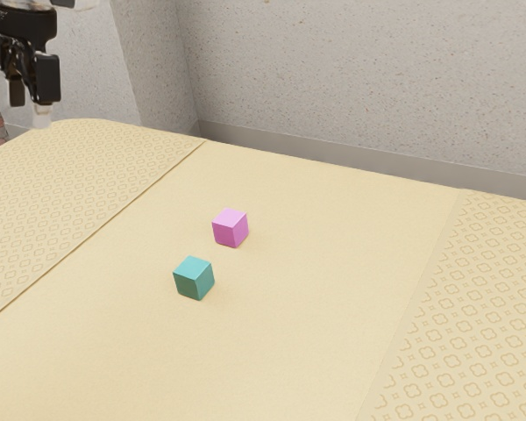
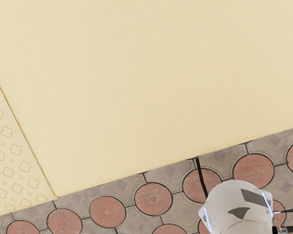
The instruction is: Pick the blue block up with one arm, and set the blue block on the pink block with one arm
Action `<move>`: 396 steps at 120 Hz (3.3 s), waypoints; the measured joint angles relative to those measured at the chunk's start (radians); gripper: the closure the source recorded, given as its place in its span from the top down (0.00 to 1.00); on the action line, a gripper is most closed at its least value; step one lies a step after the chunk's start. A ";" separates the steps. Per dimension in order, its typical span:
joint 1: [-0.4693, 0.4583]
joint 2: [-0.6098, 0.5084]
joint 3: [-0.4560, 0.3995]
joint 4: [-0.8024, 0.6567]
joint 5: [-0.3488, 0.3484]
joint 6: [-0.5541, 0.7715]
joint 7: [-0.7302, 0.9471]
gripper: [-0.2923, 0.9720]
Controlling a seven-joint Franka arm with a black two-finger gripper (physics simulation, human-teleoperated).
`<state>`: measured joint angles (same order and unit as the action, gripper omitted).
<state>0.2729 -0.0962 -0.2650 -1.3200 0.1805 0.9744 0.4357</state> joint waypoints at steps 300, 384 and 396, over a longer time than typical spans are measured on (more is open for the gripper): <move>0.002 0.360 0.040 -0.633 -0.073 1.052 -0.250 0.77; -0.037 0.641 0.047 -0.416 -0.078 1.059 -0.274 0.65; -0.037 0.645 0.046 -0.413 -0.078 1.059 -0.276 0.56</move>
<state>0.2363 0.5491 -0.2191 -1.7328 0.1025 2.0337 0.1592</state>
